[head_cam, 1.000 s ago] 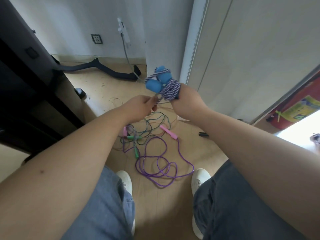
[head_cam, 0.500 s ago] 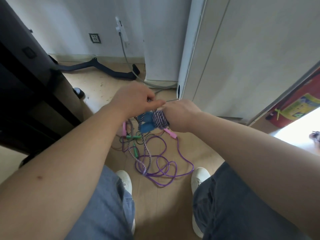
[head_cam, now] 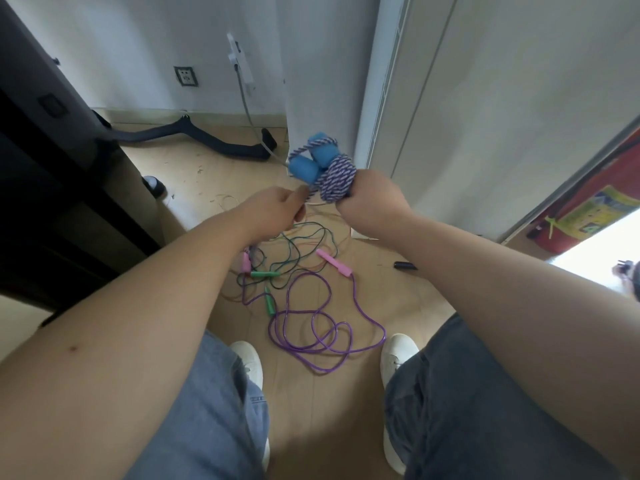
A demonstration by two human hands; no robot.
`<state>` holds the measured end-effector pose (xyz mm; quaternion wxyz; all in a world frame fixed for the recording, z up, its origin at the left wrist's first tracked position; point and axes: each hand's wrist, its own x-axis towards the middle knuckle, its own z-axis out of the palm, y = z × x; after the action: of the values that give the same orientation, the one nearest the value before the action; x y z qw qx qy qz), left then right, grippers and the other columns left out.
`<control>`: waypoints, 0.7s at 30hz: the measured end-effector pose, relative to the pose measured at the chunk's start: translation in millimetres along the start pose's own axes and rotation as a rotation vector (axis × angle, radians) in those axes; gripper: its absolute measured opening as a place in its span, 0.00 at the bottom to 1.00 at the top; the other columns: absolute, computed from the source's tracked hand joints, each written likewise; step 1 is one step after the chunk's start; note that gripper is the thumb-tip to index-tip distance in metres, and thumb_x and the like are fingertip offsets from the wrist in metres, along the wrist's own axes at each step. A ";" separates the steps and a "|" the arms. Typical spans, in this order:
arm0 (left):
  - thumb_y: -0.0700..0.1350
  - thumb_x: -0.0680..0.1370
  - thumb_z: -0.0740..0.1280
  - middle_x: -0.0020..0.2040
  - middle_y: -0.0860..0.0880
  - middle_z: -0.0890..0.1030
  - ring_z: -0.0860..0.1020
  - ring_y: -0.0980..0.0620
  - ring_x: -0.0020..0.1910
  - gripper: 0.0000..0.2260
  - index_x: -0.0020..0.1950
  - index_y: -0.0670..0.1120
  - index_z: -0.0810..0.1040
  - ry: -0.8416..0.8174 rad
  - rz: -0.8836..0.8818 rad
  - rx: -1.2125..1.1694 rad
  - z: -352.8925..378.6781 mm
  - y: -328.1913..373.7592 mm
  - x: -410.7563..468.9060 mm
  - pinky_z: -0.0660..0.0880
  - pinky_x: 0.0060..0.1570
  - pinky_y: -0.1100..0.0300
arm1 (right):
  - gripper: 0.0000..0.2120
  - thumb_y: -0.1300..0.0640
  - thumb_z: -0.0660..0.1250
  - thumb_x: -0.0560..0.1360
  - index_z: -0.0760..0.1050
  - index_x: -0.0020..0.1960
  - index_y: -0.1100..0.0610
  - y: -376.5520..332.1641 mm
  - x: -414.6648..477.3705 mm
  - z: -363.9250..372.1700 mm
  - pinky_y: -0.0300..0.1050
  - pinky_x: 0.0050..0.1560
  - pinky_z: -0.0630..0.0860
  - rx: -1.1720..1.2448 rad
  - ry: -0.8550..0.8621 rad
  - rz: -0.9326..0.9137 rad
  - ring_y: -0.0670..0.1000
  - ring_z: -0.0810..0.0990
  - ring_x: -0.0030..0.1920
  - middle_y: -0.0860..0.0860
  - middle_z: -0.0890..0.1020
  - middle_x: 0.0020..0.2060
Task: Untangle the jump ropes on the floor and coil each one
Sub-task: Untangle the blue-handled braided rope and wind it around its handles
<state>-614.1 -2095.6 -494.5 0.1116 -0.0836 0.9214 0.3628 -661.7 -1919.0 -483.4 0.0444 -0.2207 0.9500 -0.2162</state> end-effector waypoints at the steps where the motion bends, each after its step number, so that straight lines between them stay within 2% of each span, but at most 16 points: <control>1: 0.63 0.83 0.50 0.35 0.49 0.77 0.71 0.51 0.31 0.25 0.39 0.48 0.75 -0.033 0.025 0.057 2.9 0.9 -0.4 0.67 0.36 0.58 | 0.04 0.56 0.60 0.77 0.72 0.46 0.56 3.4 2.4 4.0 0.46 0.39 0.72 -0.052 -0.002 0.048 0.57 0.76 0.39 0.51 0.76 0.37; 4: 0.60 0.83 0.56 0.37 0.49 0.78 0.74 0.54 0.36 0.19 0.40 0.51 0.77 -0.147 0.128 0.232 8.8 7.3 -7.8 0.68 0.37 0.59 | 0.03 0.57 0.62 0.76 0.73 0.49 0.54 13.1 2.8 15.4 0.47 0.40 0.75 -0.196 -0.033 0.187 0.57 0.76 0.41 0.52 0.76 0.41; 6: 0.60 0.82 0.59 0.37 0.44 0.77 0.73 0.52 0.34 0.22 0.41 0.46 0.79 -0.153 0.212 0.287 10.1 9.6 -6.9 0.69 0.38 0.55 | 0.05 0.58 0.63 0.76 0.75 0.52 0.55 19.3 0.2 20.6 0.48 0.40 0.75 -0.342 -0.083 0.197 0.58 0.79 0.44 0.52 0.78 0.44; 7: 0.61 0.82 0.59 0.35 0.42 0.75 0.71 0.51 0.33 0.24 0.41 0.43 0.78 -0.144 0.231 0.292 8.8 11.0 -7.2 0.69 0.37 0.54 | 0.06 0.58 0.63 0.77 0.76 0.53 0.55 21.1 -0.8 21.7 0.48 0.39 0.74 -0.426 -0.122 0.171 0.58 0.80 0.47 0.52 0.79 0.46; 9: 0.63 0.80 0.61 0.31 0.45 0.72 0.68 0.51 0.29 0.26 0.37 0.41 0.77 -0.091 0.296 0.302 4.5 11.6 -8.9 0.68 0.34 0.54 | 0.04 0.58 0.64 0.77 0.75 0.51 0.54 22.0 -3.6 22.8 0.48 0.39 0.75 -0.551 -0.226 0.085 0.57 0.81 0.48 0.51 0.79 0.45; 12: 0.63 0.79 0.64 0.26 0.49 0.68 0.65 0.52 0.25 0.27 0.29 0.45 0.73 0.014 0.313 0.287 -6.8 8.3 -8.0 0.65 0.30 0.55 | 0.04 0.56 0.66 0.76 0.76 0.48 0.56 16.8 -9.0 25.5 0.47 0.38 0.80 -0.619 -0.436 -0.175 0.50 0.78 0.36 0.48 0.77 0.36; 15: 0.64 0.76 0.67 0.24 0.50 0.64 0.62 0.52 0.25 0.28 0.26 0.46 0.67 0.093 0.271 0.282 -16.7 2.1 -7.5 0.63 0.30 0.55 | 0.04 0.54 0.64 0.77 0.75 0.46 0.54 3.3 -19.1 24.7 0.44 0.35 0.74 -0.563 -0.532 -0.408 0.47 0.73 0.32 0.46 0.74 0.33; 17: 0.65 0.77 0.65 0.25 0.50 0.65 0.63 0.51 0.25 0.28 0.26 0.46 0.68 0.093 0.181 0.253 -18.8 -5.7 -3.5 0.63 0.32 0.56 | 0.05 0.52 0.64 0.78 0.72 0.44 0.51 -7.2 -27.6 18.6 0.41 0.35 0.70 -0.462 -0.502 -0.475 0.46 0.71 0.32 0.44 0.72 0.32; 19: 0.65 0.78 0.63 0.27 0.49 0.72 0.69 0.50 0.28 0.27 0.29 0.46 0.73 0.089 0.069 0.142 -22.2 -12.5 0.2 0.68 0.35 0.57 | 0.11 0.51 0.67 0.78 0.68 0.39 0.49 -12.9 -31.9 9.0 0.35 0.31 0.65 -0.244 -0.435 -0.417 0.41 0.70 0.31 0.43 0.72 0.31; 21: 0.56 0.82 0.63 0.32 0.51 0.74 0.75 0.52 0.33 0.19 0.34 0.48 0.73 0.086 -0.007 -0.091 -24.4 -17.1 -1.4 0.72 0.35 0.59 | 0.15 0.54 0.69 0.77 0.67 0.35 0.48 -15.4 -32.0 1.0 0.31 0.29 0.64 0.034 -0.369 -0.317 0.42 0.71 0.30 0.44 0.73 0.30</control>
<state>-612.3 -2124.6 -487.9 0.0693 -0.1074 0.9075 0.4001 -626.6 -1917.7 -478.0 0.1866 -0.4020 0.8755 -0.1924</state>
